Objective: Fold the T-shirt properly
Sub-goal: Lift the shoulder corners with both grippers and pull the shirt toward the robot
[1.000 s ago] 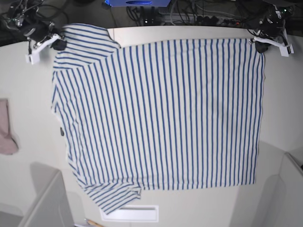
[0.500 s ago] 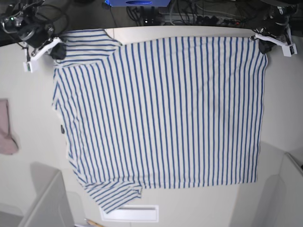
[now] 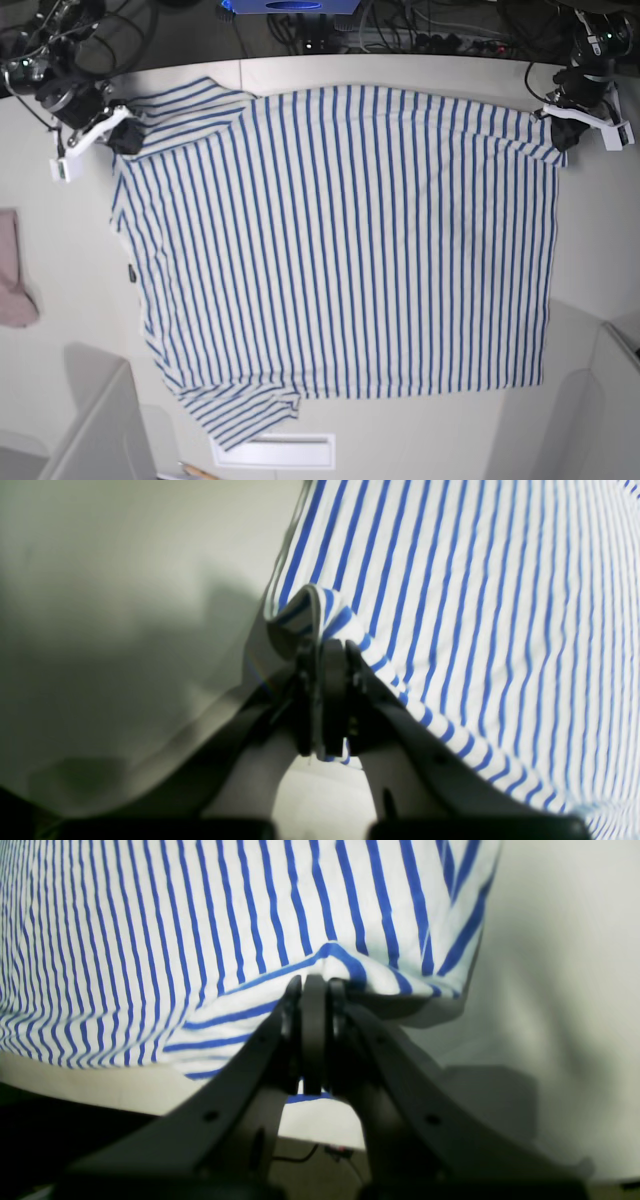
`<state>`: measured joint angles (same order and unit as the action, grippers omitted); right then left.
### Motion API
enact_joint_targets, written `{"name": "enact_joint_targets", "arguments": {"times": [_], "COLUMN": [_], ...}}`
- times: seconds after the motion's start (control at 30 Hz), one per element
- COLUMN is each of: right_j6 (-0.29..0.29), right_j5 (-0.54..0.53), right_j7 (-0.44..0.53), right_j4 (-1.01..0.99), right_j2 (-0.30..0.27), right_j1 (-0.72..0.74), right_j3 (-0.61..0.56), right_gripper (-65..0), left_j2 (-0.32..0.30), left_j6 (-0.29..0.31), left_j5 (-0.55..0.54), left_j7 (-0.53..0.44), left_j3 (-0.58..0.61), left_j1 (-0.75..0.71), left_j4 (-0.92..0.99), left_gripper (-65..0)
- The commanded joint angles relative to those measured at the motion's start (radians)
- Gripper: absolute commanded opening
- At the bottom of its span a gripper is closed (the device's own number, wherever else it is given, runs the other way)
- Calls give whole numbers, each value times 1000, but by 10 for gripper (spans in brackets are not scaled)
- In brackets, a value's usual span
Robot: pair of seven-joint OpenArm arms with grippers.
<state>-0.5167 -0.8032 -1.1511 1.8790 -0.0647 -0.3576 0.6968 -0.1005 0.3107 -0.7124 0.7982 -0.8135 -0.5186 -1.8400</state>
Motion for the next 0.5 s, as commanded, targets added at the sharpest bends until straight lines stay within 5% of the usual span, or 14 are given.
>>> {"name": "enact_joint_targets", "arguments": {"times": [0.0,0.33,0.47], "right_j6": [-6,-15,-29], "right_j5": [-18,-23,-107], "right_j7": [20,23,23], "right_j4": [20,20,17], "right_j2": [-11,-10,-17], "right_j1": [16,59,61], "right_j3": [5,5,5], "right_gripper": [-650,-650,-650], "left_j2": [-11,-8,5], "left_j6": [-11,-14,-14], "left_j5": [-16,-20,-20], "left_j7": [-21,-27,-29], "left_j3": [-7,-11,-11], "left_j1": [1,42,42], "left_j4": [-17,-19,-20], "left_gripper": [-650,-650,-650]}}
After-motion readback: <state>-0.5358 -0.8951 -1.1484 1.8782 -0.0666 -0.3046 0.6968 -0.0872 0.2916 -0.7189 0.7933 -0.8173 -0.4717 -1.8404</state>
